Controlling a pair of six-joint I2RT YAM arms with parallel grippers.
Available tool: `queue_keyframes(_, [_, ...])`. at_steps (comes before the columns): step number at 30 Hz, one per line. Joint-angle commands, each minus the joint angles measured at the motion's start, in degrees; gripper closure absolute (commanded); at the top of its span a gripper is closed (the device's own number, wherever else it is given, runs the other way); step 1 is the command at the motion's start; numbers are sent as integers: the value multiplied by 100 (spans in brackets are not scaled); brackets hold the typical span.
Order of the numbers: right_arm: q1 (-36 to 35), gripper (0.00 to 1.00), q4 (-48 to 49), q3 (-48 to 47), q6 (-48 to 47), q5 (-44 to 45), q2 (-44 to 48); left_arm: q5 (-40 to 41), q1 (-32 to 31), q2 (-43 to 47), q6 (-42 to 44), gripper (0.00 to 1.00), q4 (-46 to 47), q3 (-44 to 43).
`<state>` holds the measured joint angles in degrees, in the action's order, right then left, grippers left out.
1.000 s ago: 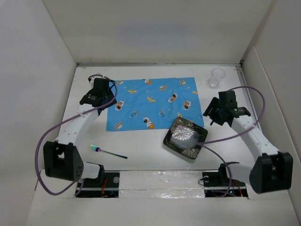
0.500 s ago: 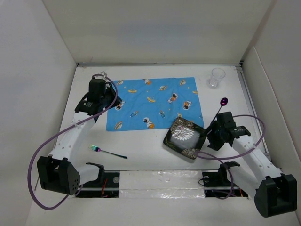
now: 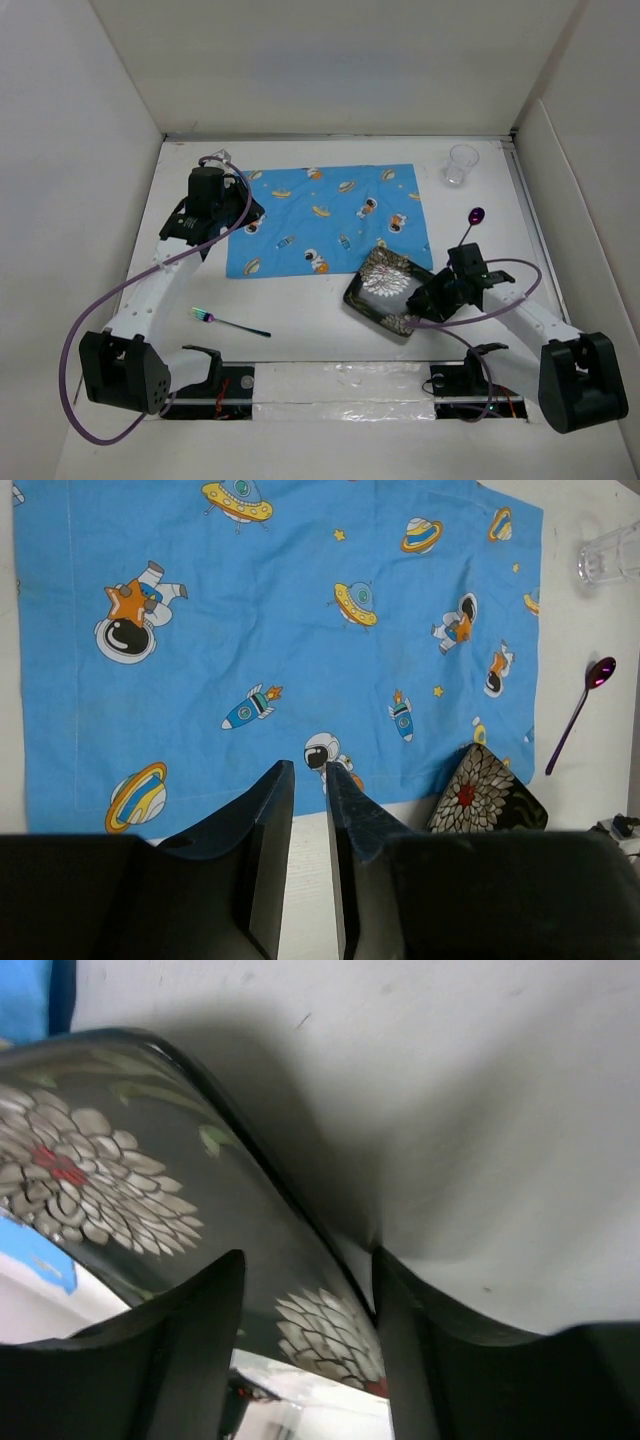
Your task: Set the dinner table for one person
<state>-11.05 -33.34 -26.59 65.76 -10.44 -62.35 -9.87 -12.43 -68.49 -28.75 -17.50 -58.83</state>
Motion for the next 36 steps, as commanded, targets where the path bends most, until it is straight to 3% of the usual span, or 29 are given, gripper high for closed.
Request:
queue_keyframes(1, [-152, 44, 714, 355, 508, -187, -164, -94, -5, 73, 124, 83, 141, -120])
queue_keyframes(5, [-230, 63, 839, 646, 973, -100, -112, -103, -5, 99, 186, 82, 71, -155])
queue_keyframes(6, [-353, 73, 725, 629, 1044, -47, -7, -94, -5, 99, 195, 82, 62, -164])
queue_keyframes(12, [-609, 99, -891, 103, 1326, 489, 1759, -138, -5, 143, 186, 82, 18, -164])
queue_keyframes(15, [-609, 100, -1551, -258, 1116, 744, 2480, -156, -5, 125, 116, 80, 62, -155])
queue_keyframes(19, [-662, 100, -2106, -1546, 405, 999, 2526, 89, -5, -76, 194, 74, -78, -260])
queue_keyframes(22, [-776, 100, -2045, -2234, -176, 1017, 2044, 204, -5, -252, 256, 72, -105, -322])
queue_keyframes(27, [-1083, 100, -518, -3229, -1318, 236, 858, 679, -5, -630, 362, 69, -149, -401])
queue_keyframes(31, [-1084, 100, 599, -4019, -2294, -555, -992, 925, 73, -973, 160, 68, -140, -104])
queue_keyframes(32, [-1084, 100, 679, -4230, -2791, -1095, -1355, 934, 74, -982, 116, 68, -53, -24])
queue_keyframes(36, [-1031, 100, 347, -5486, -3770, -1803, -2930, 881, 232, -930, -51, 68, 115, 179])
